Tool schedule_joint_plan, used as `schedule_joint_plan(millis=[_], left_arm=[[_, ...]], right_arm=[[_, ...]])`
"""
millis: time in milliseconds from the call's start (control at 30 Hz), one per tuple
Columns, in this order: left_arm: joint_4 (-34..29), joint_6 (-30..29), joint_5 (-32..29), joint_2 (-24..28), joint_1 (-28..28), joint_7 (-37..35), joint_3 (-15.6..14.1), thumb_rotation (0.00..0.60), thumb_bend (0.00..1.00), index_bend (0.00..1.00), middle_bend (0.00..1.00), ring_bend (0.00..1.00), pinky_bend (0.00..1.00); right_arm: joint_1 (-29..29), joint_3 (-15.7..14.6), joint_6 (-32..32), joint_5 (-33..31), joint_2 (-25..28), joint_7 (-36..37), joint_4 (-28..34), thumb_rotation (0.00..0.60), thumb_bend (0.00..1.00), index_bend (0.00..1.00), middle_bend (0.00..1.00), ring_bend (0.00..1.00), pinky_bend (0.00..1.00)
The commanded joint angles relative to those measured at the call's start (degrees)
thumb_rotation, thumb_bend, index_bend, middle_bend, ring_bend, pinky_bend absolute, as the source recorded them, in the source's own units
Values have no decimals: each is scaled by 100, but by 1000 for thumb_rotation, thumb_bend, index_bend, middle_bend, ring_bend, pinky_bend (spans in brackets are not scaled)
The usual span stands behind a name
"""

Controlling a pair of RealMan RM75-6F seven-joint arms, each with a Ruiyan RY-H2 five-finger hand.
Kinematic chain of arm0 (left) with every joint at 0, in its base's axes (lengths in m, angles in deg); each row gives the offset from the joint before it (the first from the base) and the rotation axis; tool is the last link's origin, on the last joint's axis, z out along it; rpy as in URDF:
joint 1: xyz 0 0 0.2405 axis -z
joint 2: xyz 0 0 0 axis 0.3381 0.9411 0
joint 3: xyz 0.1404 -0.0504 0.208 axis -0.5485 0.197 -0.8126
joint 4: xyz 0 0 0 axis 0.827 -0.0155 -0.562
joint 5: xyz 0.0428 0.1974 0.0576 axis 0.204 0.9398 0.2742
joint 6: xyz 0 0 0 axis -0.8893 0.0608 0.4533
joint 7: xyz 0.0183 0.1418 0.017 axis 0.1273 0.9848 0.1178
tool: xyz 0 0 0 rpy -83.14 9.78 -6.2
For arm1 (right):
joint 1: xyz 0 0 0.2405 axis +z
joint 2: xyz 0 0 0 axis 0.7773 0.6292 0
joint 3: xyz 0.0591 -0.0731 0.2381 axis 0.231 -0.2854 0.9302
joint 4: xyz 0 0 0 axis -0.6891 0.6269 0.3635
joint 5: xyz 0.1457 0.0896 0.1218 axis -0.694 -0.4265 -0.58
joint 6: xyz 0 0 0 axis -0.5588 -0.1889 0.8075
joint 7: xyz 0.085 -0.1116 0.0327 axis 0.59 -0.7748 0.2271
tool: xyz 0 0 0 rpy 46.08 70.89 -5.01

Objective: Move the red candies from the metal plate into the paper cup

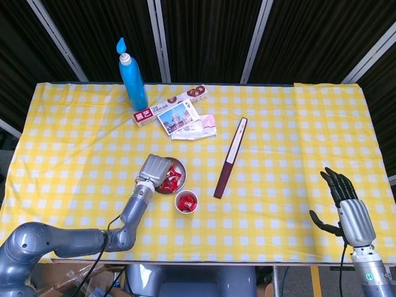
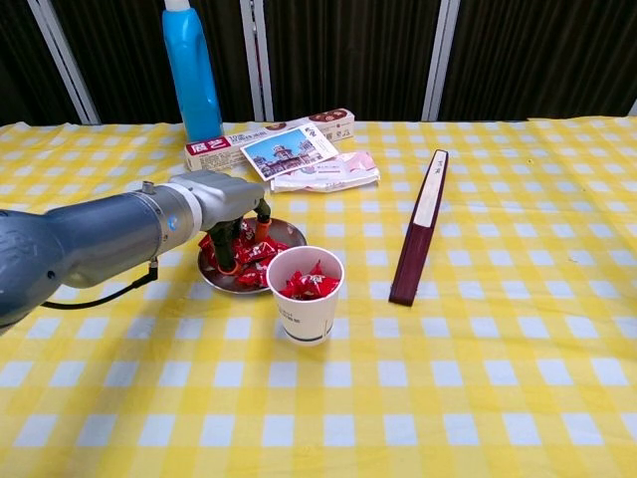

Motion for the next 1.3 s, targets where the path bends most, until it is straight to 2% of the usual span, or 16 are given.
schedule_joint_plan(millis=[33, 233, 500, 667, 933, 1167, 1300], left_arm=[[88, 27, 133, -82, -31, -59, -4, 600, 401, 459, 945, 977, 977], [45, -17, 345, -34, -116, -128, -8, 600, 454, 523, 952, 982, 982], [-296, -173, 612, 186, -235, -240, 54, 600, 459, 532, 953, 982, 984], [-996, -516, 1067, 645, -360, -520, 269, 600, 459, 522, 951, 982, 984], [-2070, -494, 1758, 1240, -481, -811, 236, 600, 456, 511, 948, 978, 984], [-2723, -107, 1838, 1521, -328, -646, 79, 600, 419, 491, 936, 970, 984], [-2882, -40, 1745, 1533, -252, -536, 7, 600, 402, 485, 935, 970, 984]], right_arm=[[-2, 0, -2, -2, 3, 11, 1, 600, 388, 0, 0, 0, 0], [0, -8, -4, 21, 5, 17, 0, 600, 388, 0, 0, 0, 0], [-10, -10, -25, 27, -1, -14, 3, 600, 388, 0, 0, 0, 0], [-1, -9, -15, 34, -11, -39, -16, 600, 388, 0, 0, 0, 0], [10, -4, 19, 0, -39, -101, -37, 600, 388, 0, 0, 0, 0], [1, 4, 3, -15, -45, -126, -37, 600, 388, 0, 0, 0, 0], [-1, 4, -3, -11, -44, -123, -42, 600, 388, 0, 0, 0, 0]])
